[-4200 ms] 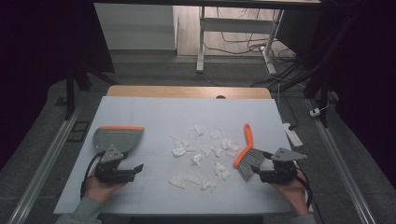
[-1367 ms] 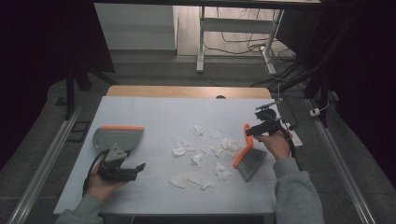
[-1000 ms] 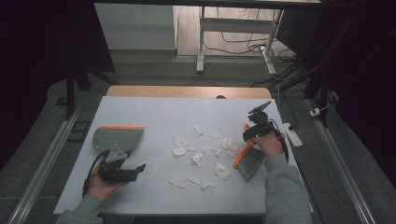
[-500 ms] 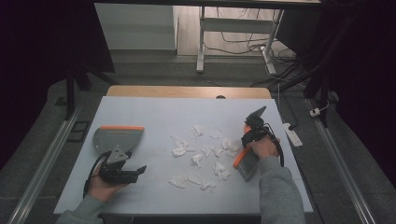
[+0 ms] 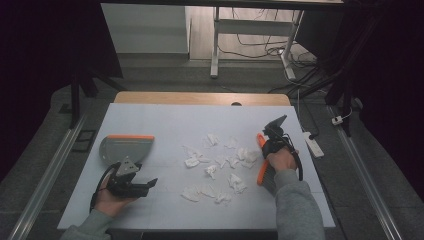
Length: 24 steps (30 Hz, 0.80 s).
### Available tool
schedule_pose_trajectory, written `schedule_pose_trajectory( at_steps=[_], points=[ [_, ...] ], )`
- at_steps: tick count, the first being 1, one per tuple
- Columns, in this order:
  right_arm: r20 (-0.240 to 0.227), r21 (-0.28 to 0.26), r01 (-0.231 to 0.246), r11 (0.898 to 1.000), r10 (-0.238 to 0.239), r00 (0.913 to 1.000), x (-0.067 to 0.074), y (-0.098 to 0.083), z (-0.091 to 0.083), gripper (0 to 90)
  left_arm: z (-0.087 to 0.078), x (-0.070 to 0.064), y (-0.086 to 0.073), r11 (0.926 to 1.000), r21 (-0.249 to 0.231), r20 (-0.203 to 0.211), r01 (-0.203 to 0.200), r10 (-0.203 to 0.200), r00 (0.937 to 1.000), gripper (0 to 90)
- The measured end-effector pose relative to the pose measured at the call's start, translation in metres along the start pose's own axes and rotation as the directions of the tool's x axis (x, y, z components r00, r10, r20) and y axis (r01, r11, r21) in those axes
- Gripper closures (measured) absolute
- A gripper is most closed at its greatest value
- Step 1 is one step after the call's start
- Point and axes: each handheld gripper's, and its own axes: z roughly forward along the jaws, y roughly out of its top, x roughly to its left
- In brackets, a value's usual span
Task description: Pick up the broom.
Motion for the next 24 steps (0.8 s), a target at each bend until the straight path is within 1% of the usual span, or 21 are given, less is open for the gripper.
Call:
schedule_pose_trajectory(
  at_steps=[1, 2, 3, 4, 7, 8, 9, 10, 11, 12, 13, 15, 16, 17, 18, 19, 20, 21, 22, 24],
  points=[
    [-0.006, -0.002, 0.003, 1.000, -0.003, 1.0000, 0.000, -0.001, 0.000, 70.3, 0.000, 0.000, 0.000, 1.0000, 0.000, 0.000, 0.001, -0.001, 1.0000, 21.7],
    [-0.006, -0.009, 0.021, 1.000, -0.021, 0.9998, -0.001, -0.002, -0.001, 70.4, 0.000, 0.001, 0.000, 1.0000, 0.001, 0.001, 0.002, -0.002, 1.0000, 21.7],
    [-0.006, -0.009, 0.021, 1.000, -0.021, 0.9998, -0.001, -0.002, -0.001, 70.4, 0.000, 0.001, 0.000, 1.0000, 0.002, 0.001, 0.002, -0.002, 1.0000, 21.7],
    [-0.010, -0.008, 0.037, 0.999, -0.037, 0.9993, -0.001, -0.002, -0.001, 70.6, 0.000, 0.001, 0.000, 1.0000, 0.003, 0.001, 0.002, -0.002, 1.0000, 21.7],
    [-0.020, -0.006, 0.049, 0.999, -0.049, 0.9986, -0.002, -0.002, -0.001, 70.6, 0.001, 0.001, 0.000, 1.0000, 0.002, 0.000, 0.001, -0.001, 1.0000, 21.7],
    [-0.027, -0.004, 0.060, 0.998, -0.060, 0.9978, -0.003, -0.002, -0.001, 70.6, 0.001, 0.001, 0.000, 1.0000, 0.003, 0.000, 0.002, -0.002, 1.0000, 21.7],
    [-0.046, -0.011, 0.074, 0.997, -0.074, 0.9962, -0.005, -0.003, -0.002, 70.7, 0.001, 0.001, 0.000, 1.0000, 0.003, 0.001, 0.004, -0.004, 1.0000, 21.7],
    [-0.046, -0.011, 0.074, 0.997, -0.074, 0.9962, -0.005, -0.003, -0.002, 70.7, 0.001, 0.001, 0.000, 1.0000, 0.003, 0.001, 0.005, -0.005, 1.0000, 21.7],
    [-0.060, -0.011, 0.080, 0.997, -0.081, 0.9950, -0.006, -0.004, -0.003, 70.7, 0.001, 0.001, 0.000, 1.0000, 0.004, 0.001, 0.005, -0.005, 1.0000, 21.7],
    [-0.084, -0.023, 0.090, 0.996, -0.091, 0.9923, -0.008, -0.005, -0.005, 70.8, 0.001, 0.001, 0.000, 1.0000, 0.003, 0.000, 0.006, -0.006, 1.0000, 21.7],
    [-0.084, -0.023, 0.090, 0.996, -0.091, 0.9923, -0.008, -0.005, -0.005, 70.8, 0.001, 0.001, 0.000, 1.0000, 0.004, 0.002, 0.005, -0.005, 1.0000, 21.7],
    [-0.138, -0.041, 0.096, 0.995, -0.101, 0.9853, -0.013, -0.009, -0.010, 70.8, 0.001, 0.001, 0.000, 1.0000, 0.002, 0.001, 0.007, -0.007, 1.0000, 21.7],
    [-0.154, -0.054, 0.099, 0.994, -0.106, 0.9824, -0.015, -0.010, -0.011, 70.8, 0.000, 0.002, 0.000, 1.0000, 0.001, 0.002, 0.007, -0.007, 1.0000, 21.7],
    [-0.179, -0.070, 0.090, 0.993, -0.101, 0.9787, -0.019, -0.013, -0.014, 70.8, 0.000, 0.002, 0.000, 1.0000, 0.000, 0.004, 0.009, -0.009, 1.0000, 21.7],
    [-0.220, -0.103, 0.072, 0.992, -0.094, 0.9711, -0.026, -0.017, -0.020, 70.8, 0.001, 0.003, 0.000, 0.9999, 0.000, 0.005, 0.010, -0.010, 0.9999, 21.7],
    [-0.220, -0.103, 0.072, 0.992, -0.094, 0.9711, -0.026, -0.017, -0.020, 70.8, 0.001, 0.003, 0.000, 0.9999, 0.001, 0.005, 0.011, -0.011, 0.9999, 21.7],
    [-0.243, -0.130, 0.066, 0.989, -0.097, 0.9651, -0.031, -0.021, -0.027, 70.9, 0.002, 0.003, 0.000, 0.9999, 0.003, 0.006, 0.011, -0.011, 0.9999, 21.7],
    [-0.243, -0.130, 0.066, 0.989, -0.097, 0.9651, -0.031, -0.021, -0.027, 70.9, 0.002, 0.003, 0.000, 0.9999, 0.004, 0.006, 0.010, -0.010, 0.9999, 21.7],
    [-0.268, -0.161, 0.051, 0.986, -0.093, 0.9588, -0.036, -0.025, -0.033, 70.9, 0.002, 0.003, 0.000, 0.9999, 0.005, 0.005, 0.009, -0.009, 0.9999, 21.6],
    [-0.291, -0.193, 0.050, 0.980, -0.106, 0.9509, -0.040, -0.027, -0.040, 70.8, 0.002, 0.002, 0.000, 1.0000, 0.004, 0.002, 0.007, -0.007, 1.0000, 21.7]
  ],
)
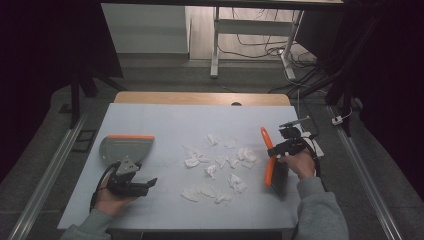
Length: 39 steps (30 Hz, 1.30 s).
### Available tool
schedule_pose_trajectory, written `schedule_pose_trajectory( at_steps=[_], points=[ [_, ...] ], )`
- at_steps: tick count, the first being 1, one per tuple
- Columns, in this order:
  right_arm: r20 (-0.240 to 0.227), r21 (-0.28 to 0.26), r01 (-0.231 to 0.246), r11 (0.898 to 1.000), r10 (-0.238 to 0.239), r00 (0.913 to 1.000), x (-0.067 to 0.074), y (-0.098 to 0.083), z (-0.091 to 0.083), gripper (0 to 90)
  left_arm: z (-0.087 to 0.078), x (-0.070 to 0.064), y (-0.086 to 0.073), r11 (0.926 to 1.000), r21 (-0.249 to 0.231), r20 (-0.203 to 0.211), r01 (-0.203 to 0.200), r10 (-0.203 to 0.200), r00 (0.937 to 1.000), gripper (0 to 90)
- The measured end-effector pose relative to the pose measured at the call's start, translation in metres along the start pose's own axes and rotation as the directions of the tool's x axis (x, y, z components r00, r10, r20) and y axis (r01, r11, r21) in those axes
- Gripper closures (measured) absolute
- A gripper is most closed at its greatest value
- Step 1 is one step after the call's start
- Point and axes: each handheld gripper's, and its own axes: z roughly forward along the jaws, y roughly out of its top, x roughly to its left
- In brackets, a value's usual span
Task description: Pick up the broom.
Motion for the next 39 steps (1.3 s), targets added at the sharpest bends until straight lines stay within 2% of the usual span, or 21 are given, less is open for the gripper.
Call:
schedule_pose_trajectory(
  at_steps=[2, 3, 6, 7, 12, 13, 16, 18, 22, 25, 30, 33, 34, 35, 36, 37, 39],
  points=[
    [-0.011, -0.018, -0.007, 1.000, 0.007, 0.9999, 0.001, 0.000, -0.003, 70.9, 0.000, 0.000, 0.000, 1.0000, -0.003, -0.003, -0.002, 0.002, 1.0000, 21.6],
    [-0.032, -0.056, -0.003, 0.998, 0.001, 0.9995, 0.001, -0.001, -0.009, 70.9, 0.000, 0.000, 0.000, 1.0000, -0.003, -0.005, -0.002, 0.002, 1.0000, 21.7],
    [-0.067, -0.107, -0.013, 0.994, 0.006, 0.9977, 0.001, -0.002, -0.016, 70.8, 0.000, 0.000, 0.000, 1.0000, -0.002, -0.005, -0.002, 0.002, 1.0000, 21.7],
    [-0.067, -0.107, -0.013, 0.994, 0.006, 0.9977, 0.001, -0.002, -0.016, 70.8, 0.001, 0.000, 0.000, 1.0000, -0.003, -0.007, 0.000, 0.000, 1.0000, 21.7],
    [-0.125, -0.220, -0.021, 0.975, -0.007, 0.9921, 0.005, -0.005, -0.029, 70.8, 0.000, 0.000, 0.000, 1.0000, -0.004, -0.015, 0.003, -0.003, 0.9999, 21.7],
    [-0.125, -0.220, -0.021, 0.975, -0.007, 0.9921, 0.005, -0.005, -0.029, 70.8, 0.000, 0.000, 0.000, 1.0000, -0.004, -0.017, 0.004, -0.004, 0.9999, 21.7],
    [-0.153, -0.259, -0.026, 0.966, -0.015, 0.9881, 0.007, -0.007, -0.032, 70.8, 0.000, 0.000, 0.001, 1.0000, -0.005, -0.021, 0.008, -0.008, 0.9997, 21.7],
    [-0.189, -0.292, -0.034, 0.956, -0.023, 0.9817, 0.009, -0.007, -0.034, 70.8, 0.001, 0.001, 0.001, 0.9999, -0.005, -0.024, 0.009, -0.009, 0.9997, 21.8],
    [-0.210, -0.315, -0.028, 0.949, -0.040, 0.9770, 0.013, -0.007, -0.036, 70.8, 0.001, 0.001, 0.001, 0.9998, -0.007, -0.025, 0.016, -0.017, 0.9995, 21.8],
    [-0.247, -0.352, -0.033, 0.936, -0.059, 0.9672, 0.019, -0.008, -0.039, 70.8, 0.001, 0.001, 0.001, 0.9998, -0.010, -0.027, 0.018, -0.019, 0.9995, 21.9],
    [-0.274, -0.402, -0.031, 0.915, -0.087, 0.9577, 0.032, -0.010, -0.042, 70.8, 0.001, 0.002, 0.001, 0.9997, -0.012, -0.032, 0.023, -0.023, 0.9992, 22.0],
    [-0.298, -0.439, -0.053, 0.897, -0.089, 0.9505, 0.039, -0.012, -0.042, 70.8, 0.001, 0.002, 0.002, 0.9996, -0.013, -0.033, 0.023, -0.024, 0.9992, 22.1],
    [-0.298, -0.439, -0.053, 0.897, -0.089, 0.9505, 0.039, -0.012, -0.042, 70.8, 0.001, 0.001, 0.002, 0.9996, -0.014, -0.034, 0.023, -0.023, 0.9992, 22.1],
    [-0.313, -0.455, -0.060, 0.888, -0.096, 0.9449, 0.045, -0.013, -0.042, 70.8, 0.001, 0.001, 0.002, 0.9996, -0.016, -0.036, 0.024, -0.024, 0.9990, 22.1],
    [-0.314, -0.464, -0.060, 0.884, -0.101, 0.9439, 0.049, -0.013, -0.041, 70.8, 0.001, 0.001, 0.002, 0.9995, -0.018, -0.038, 0.024, -0.025, 0.9990, 22.1],
    [-0.314, -0.464, -0.060, 0.884, -0.101, 0.9439, 0.049, -0.013, -0.041, 70.8, 0.001, 0.001, 0.002, 0.9995, -0.018, -0.038, 0.024, -0.025, 0.9990, 22.1],
    [-0.323, -0.481, -0.064, 0.874, -0.110, 0.9399, 0.057, -0.014, -0.038, 70.8, 0.000, 0.001, 0.002, 0.9994, -0.021, -0.041, 0.026, -0.027, 0.9988, 22.2]
  ],
)
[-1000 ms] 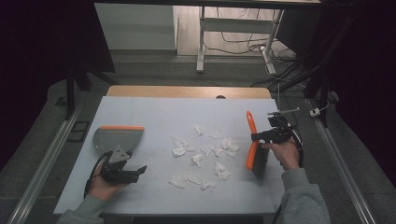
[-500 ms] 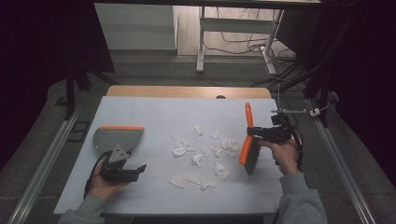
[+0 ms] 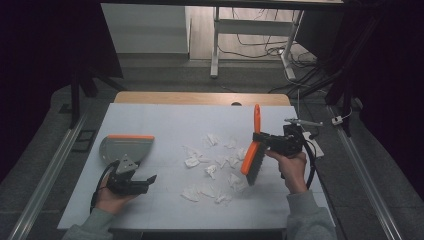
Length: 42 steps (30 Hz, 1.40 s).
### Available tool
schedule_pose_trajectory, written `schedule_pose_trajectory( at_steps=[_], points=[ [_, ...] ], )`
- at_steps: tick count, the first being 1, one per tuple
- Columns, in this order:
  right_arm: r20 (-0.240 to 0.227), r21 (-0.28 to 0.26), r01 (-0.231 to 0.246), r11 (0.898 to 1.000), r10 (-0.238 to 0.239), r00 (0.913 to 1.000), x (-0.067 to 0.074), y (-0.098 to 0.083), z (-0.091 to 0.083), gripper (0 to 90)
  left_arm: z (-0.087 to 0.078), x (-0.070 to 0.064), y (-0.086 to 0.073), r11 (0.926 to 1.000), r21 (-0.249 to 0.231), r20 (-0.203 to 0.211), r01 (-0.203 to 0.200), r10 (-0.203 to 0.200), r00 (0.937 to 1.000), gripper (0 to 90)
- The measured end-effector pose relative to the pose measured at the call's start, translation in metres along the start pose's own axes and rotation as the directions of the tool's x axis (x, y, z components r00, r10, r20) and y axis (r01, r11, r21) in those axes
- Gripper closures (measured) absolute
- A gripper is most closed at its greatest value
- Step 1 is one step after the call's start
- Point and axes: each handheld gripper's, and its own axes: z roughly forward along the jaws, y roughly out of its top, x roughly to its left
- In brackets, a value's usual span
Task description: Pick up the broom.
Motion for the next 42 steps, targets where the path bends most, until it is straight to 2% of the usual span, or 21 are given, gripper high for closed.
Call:
schedule_pose_trajectory(
  at_steps=[11, 15, 23, 26, 28, 36, 39, 42],
  points=[
    [-0.044, -0.069, -0.011, 0.998, 0.008, 0.9990, 0.013, -0.004, 0.009, 70.7, -0.004, -0.001, 0.003, 0.9995, -0.032, 0.002, -0.003, 0.003, 1.0000, 23.2],
    [-0.031, -0.071, 0.005, 0.997, -0.007, 0.9995, 0.017, -0.005, 0.013, 70.7, -0.005, -0.004, 0.007, 0.9990, -0.044, 0.004, -0.005, 0.005, 1.0000, 23.3],
    [-0.031, -0.058, 0.029, 0.998, -0.031, 0.9991, 0.027, -0.011, 0.029, 70.7, -0.001, -0.027, 0.030, 0.9951, -0.076, 0.045, -0.063, 0.066, 0.9968, 23.4],
    [-0.043, -0.075, 0.029, 0.997, -0.033, 0.9985, 0.033, -0.012, 0.031, 70.7, 0.004, -0.039, 0.042, 0.9927, -0.086, 0.068, -0.084, 0.090, 0.9936, 23.4],
    [-0.050, -0.088, 0.031, 0.996, -0.036, 0.9981, 0.036, -0.012, 0.031, 70.7, 0.005, -0.041, 0.045, 0.9920, -0.089, 0.072, -0.089, 0.096, 0.9928, 23.4],
    [-0.051, -0.123, 0.029, 0.992, -0.035, 0.9981, 0.044, -0.014, 0.036, 70.7, 0.015, -0.064, 0.066, 0.9845, -0.104, 0.118, -0.141, 0.153, 0.9811, 23.5],
    [-0.045, -0.131, 0.024, 0.991, -0.030, 0.9985, 0.046, -0.015, 0.038, 70.7, 0.018, -0.076, 0.072, 0.9808, -0.114, 0.143, -0.158, 0.174, 0.9743, 23.5],
    [-0.041, -0.150, 0.017, 0.989, -0.023, 0.9989, 0.048, -0.017, 0.040, 70.7, 0.022, -0.089, 0.078, 0.9772, -0.122, 0.183, -0.173, 0.194, 0.9638, 23.5]
  ],
)
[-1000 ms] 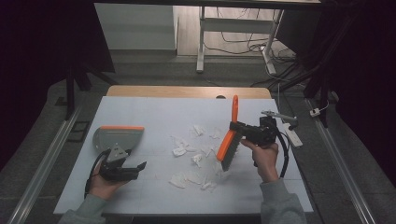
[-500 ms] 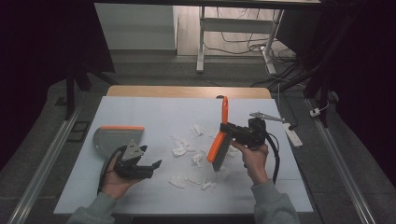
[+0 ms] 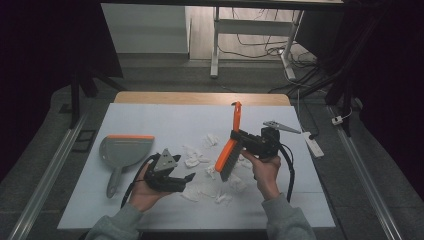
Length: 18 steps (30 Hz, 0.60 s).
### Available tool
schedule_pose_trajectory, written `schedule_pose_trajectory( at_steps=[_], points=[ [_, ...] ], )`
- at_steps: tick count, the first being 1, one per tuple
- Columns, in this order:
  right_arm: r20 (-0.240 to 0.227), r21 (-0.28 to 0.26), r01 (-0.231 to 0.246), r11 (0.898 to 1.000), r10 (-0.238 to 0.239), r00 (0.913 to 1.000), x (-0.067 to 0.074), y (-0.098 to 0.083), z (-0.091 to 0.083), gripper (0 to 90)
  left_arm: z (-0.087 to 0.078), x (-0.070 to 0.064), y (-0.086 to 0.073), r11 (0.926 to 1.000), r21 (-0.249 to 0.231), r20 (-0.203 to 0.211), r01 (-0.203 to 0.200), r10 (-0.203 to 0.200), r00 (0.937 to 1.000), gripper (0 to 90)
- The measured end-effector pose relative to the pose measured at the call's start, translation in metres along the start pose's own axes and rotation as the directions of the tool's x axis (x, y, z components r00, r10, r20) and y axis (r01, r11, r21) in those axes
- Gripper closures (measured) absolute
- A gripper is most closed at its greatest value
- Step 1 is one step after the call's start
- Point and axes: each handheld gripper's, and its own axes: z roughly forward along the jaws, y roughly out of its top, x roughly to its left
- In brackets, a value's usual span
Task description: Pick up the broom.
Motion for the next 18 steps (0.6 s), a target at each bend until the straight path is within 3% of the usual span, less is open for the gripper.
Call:
schedule_pose_trajectory(
  at_steps=[3, 8, 15, 18],
  points=[
    [0.003, -0.006, -0.005, 1.000, 0.005, 1.0000, 0.003, -0.003, 0.004, 70.7, 0.011, -0.011, 0.007, 0.9998, 0.000, 0.033, -0.020, 0.020, 0.9993, 23.9],
    [0.008, -0.024, -0.025, 0.999, 0.026, 0.9996, 0.007, -0.011, 0.011, 70.7, 0.032, -0.024, 0.014, 0.9994, 0.005, 0.049, -0.033, 0.033, 0.9982, 25.7],
    [0.008, -0.044, -0.054, 0.998, 0.054, 0.9985, 0.010, -0.018, 0.015, 70.7, 0.048, -0.022, 0.016, 0.9982, -0.047, 0.048, 0.036, -0.034, 0.9983, 34.4],
    [0.002, -0.057, -0.070, 0.996, 0.071, 0.9975, 0.011, -0.020, 0.017, 70.6, 0.052, -0.021, 0.017, 0.9957, -0.069, 0.049, 0.061, -0.057, 0.9972, 44.3]
  ],
)
